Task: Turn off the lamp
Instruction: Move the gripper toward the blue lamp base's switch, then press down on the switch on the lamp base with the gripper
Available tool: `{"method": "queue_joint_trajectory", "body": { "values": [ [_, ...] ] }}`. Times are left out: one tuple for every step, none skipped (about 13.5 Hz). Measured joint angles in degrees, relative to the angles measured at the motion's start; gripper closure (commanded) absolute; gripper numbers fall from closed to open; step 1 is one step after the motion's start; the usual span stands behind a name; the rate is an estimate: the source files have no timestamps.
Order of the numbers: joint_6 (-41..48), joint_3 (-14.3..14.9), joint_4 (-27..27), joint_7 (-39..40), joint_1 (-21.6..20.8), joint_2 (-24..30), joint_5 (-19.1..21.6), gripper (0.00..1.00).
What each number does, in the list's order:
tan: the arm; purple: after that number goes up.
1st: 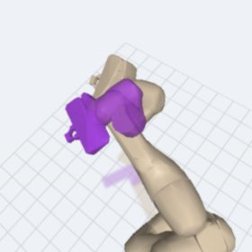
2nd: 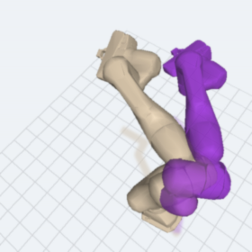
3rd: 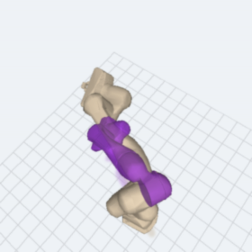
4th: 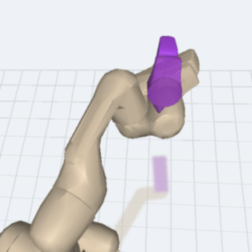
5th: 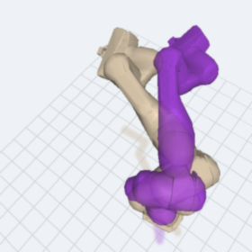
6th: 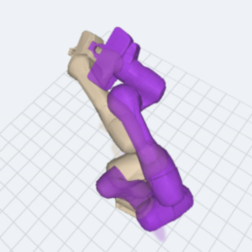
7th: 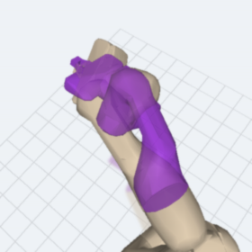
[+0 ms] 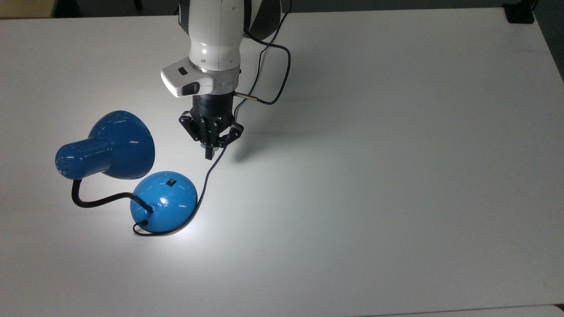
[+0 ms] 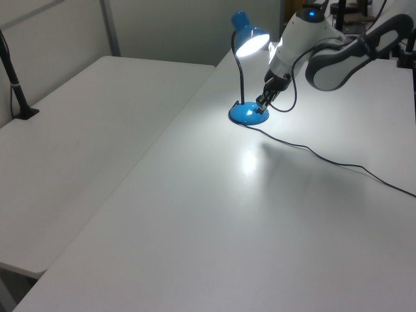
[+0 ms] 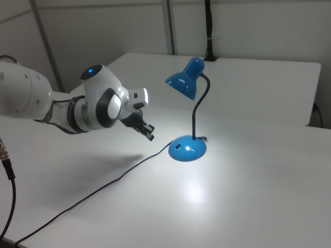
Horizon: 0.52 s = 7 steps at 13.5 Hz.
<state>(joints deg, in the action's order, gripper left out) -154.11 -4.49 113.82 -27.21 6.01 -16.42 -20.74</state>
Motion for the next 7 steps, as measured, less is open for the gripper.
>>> {"method": "queue_joint_trajectory", "body": {
  "values": [
    [-1.8,0.0,0.0,-2.1,0.8,-1.0,-3.1,1.00],
    [-3.2,0.0,-0.1,-4.2,1.7,-1.8,-5.6,1.00],
    [-4.1,0.0,-0.5,-6.3,2.5,-2.4,-7.7,1.00],
    [-4.2,0.0,-0.8,-7.8,3.0,-2.8,-9.4,1.00],
    [-4.2,0.1,-1.7,-10.4,3.9,-3.4,-12.1,1.00],
    [-4.2,0.1,-2.3,-11.5,4.3,-3.8,-13.2,1.00],
    [-4.2,0.1,-2.8,-12.6,4.7,-4.3,-14.2,1.00]
  ]
}}
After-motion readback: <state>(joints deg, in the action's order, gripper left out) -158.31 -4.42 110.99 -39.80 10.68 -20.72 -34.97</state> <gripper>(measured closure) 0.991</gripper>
